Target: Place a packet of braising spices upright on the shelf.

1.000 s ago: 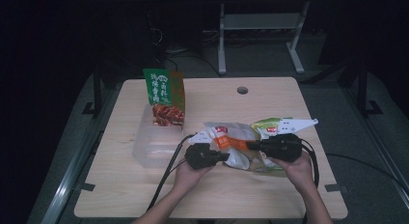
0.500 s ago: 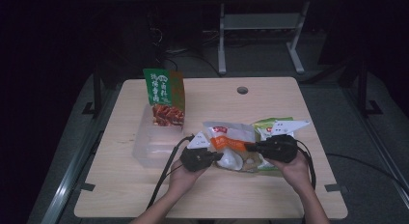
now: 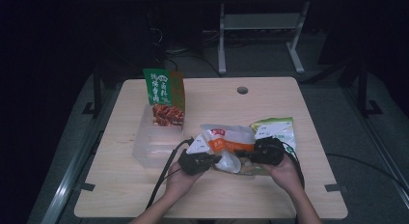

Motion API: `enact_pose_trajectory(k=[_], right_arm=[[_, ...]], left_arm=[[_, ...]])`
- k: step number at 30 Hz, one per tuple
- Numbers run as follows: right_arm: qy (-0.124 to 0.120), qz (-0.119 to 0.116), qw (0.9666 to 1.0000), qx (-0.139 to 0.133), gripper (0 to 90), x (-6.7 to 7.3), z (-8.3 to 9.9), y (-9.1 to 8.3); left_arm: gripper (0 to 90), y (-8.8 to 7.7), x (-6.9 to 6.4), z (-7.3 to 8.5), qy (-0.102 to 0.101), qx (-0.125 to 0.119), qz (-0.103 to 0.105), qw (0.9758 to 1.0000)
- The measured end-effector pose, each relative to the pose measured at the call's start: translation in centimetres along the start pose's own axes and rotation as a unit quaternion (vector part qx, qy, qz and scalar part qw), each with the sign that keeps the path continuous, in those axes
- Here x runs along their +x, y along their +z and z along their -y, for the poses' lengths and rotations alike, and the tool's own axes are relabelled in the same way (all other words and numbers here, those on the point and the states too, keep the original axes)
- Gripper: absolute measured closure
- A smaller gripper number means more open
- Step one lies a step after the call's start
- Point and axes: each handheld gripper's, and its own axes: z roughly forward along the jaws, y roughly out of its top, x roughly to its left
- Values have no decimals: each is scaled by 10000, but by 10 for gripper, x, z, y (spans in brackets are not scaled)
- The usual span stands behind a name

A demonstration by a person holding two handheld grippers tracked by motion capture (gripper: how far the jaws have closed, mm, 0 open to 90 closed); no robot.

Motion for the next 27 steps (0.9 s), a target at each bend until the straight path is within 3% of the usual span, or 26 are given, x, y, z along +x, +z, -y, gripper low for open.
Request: enact_pose_trajectory(k=[3, 12, 17, 27], right_arm=[[22, 19, 10000, 2, 892, 1, 1, -1], [26, 42, 9999, -144, 900, 5, 2, -4], [-70, 159, 9996, -225, 900, 9, -2, -10], [-39, 295, 9991, -287, 900, 11, -18, -17]], left_arm=[[815, -1, 0, 1, 24, 86, -43, 10000], [661, -13, -10, 9, 167, 246, -88, 9995], [618, -23, -14, 14, 92, 193, -3, 9998], [574, -42, -27, 27, 162, 206, 138, 9996]])
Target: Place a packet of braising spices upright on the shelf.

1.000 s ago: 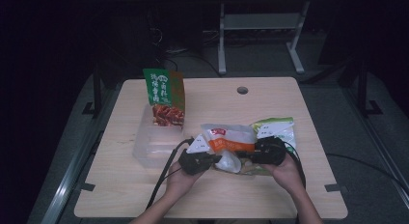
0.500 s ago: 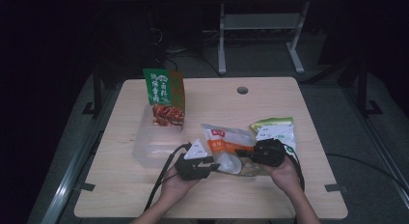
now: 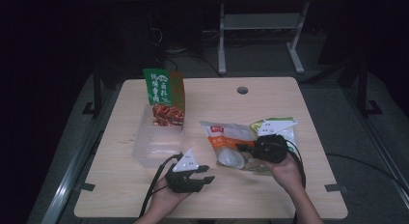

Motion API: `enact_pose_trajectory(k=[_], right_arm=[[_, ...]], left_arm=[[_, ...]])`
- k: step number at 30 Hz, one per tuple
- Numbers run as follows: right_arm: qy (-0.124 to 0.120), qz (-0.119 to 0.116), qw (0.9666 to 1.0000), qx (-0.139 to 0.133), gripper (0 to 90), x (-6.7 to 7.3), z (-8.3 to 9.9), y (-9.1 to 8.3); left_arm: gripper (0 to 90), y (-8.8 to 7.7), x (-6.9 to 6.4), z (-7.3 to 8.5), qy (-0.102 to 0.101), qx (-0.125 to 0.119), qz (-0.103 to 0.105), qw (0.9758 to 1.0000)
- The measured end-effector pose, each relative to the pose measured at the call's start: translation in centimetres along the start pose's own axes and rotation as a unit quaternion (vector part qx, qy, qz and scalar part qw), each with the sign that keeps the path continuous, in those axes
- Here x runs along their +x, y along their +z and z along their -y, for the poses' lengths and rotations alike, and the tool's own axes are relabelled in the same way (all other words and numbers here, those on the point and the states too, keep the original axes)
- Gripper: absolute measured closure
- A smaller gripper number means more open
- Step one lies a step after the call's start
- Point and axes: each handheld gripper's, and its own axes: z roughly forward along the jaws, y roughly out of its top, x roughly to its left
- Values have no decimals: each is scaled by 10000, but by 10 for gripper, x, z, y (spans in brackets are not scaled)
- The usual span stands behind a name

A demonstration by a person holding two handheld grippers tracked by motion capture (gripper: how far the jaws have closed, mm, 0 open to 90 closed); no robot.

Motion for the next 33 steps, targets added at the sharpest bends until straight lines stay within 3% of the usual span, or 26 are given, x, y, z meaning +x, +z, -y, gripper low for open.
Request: enact_pose_trajectory(k=[8, 11, 17, 26, 33], right_arm=[[24, -90, 9999, -90, 900, -1, -28, 5], [24, -137, 9998, -116, 900, -1, -42, 10], [-189, -196, 9996, -93, 900, 5, -70, 23], [-346, -401, 9985, -171, 900, 11, -110, 53], [-337, -558, 9977, -199, 900, 15, -136, 84]], left_arm=[[549, -8, -4, 9, 58, -44, 35, 10000], [536, -9, -4, 10, -16, -159, 66, 9999], [533, -12, -4, 11, 85, -169, 86, 9998], [522, -12, -7, 12, 132, -172, 163, 9996], [517, -12, -9, 12, 198, -132, 197, 9995]])
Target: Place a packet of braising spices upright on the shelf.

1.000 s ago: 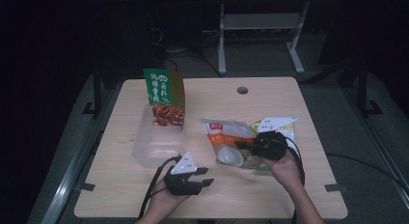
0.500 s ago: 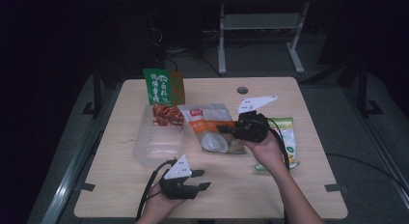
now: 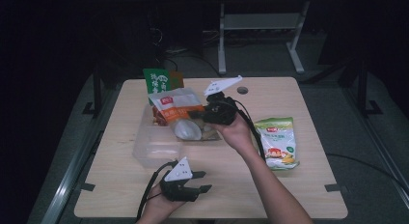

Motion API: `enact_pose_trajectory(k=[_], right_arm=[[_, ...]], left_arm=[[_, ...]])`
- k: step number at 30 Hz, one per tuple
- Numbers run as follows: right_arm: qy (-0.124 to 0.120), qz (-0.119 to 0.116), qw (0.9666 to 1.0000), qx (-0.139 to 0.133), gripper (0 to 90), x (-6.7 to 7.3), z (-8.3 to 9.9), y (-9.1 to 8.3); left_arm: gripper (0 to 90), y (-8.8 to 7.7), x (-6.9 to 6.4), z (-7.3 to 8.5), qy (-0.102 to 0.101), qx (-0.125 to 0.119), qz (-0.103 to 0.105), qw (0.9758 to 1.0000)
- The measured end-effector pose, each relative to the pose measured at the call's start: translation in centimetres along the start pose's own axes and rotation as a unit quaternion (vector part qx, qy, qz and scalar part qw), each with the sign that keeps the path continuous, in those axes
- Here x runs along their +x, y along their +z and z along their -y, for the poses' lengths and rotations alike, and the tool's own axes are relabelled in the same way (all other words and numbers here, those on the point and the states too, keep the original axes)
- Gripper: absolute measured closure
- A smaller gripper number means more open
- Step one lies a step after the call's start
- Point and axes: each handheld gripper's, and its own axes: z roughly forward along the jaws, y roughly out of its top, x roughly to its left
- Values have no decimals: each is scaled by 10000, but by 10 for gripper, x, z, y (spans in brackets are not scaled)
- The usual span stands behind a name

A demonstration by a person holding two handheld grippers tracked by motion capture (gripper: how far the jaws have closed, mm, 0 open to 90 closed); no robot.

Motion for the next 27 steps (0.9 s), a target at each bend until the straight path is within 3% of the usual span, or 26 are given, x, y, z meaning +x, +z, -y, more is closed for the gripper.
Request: enact_pose_trajectory(k=[10, 21, 27], right_arm=[[-110, -29, 9999, 6, 900, 1, -22, 41], [120, -219, 9997, 31, 900, 2, -29, 94], [309, -387, 9987, 73, 900, -1, -24, 117]], left_arm=[[500, -1, 7, 2, -61, -56, 37, 10000], [491, -3, 8, 3, -46, -18, 77, 10000], [486, -3, 8, 4, -163, -72, 113, 9998]])
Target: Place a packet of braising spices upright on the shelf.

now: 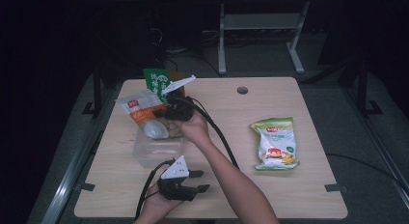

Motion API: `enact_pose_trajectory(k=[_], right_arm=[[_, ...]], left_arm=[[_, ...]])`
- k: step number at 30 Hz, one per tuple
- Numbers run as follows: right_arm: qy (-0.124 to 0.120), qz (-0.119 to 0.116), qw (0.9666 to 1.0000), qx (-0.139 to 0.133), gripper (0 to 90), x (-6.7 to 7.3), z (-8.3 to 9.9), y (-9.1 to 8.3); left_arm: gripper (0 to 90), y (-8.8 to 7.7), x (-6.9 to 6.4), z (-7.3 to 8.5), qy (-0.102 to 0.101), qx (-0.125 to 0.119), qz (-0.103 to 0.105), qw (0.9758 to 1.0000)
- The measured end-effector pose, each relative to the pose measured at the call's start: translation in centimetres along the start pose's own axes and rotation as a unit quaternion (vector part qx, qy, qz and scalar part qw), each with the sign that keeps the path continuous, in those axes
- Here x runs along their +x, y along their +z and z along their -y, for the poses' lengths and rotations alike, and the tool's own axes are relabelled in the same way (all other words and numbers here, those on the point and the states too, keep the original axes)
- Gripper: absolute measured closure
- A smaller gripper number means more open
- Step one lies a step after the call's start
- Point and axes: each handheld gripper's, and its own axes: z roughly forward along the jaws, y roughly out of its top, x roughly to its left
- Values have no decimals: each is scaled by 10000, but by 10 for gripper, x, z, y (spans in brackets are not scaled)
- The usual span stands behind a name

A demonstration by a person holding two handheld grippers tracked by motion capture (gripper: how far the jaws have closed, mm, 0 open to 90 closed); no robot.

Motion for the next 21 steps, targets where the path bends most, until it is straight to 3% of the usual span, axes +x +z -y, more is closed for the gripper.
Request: enact_pose_trajectory(k=[13, 18, 21], right_arm=[[393, -98, 9991, -101, 896, -12, 26, 26], [315, -33, 9994, 114, 798, -11, 27, 22], [118, 95, 9994, 316, 785, -10, 28, 16]], left_arm=[[479, 0, 0, 0, 35, 36, -4, 10000], [474, 3, -2, 0, 27, 26, 25, 10000], [471, 3, -3, 0, 53, 42, 30, 10000]])
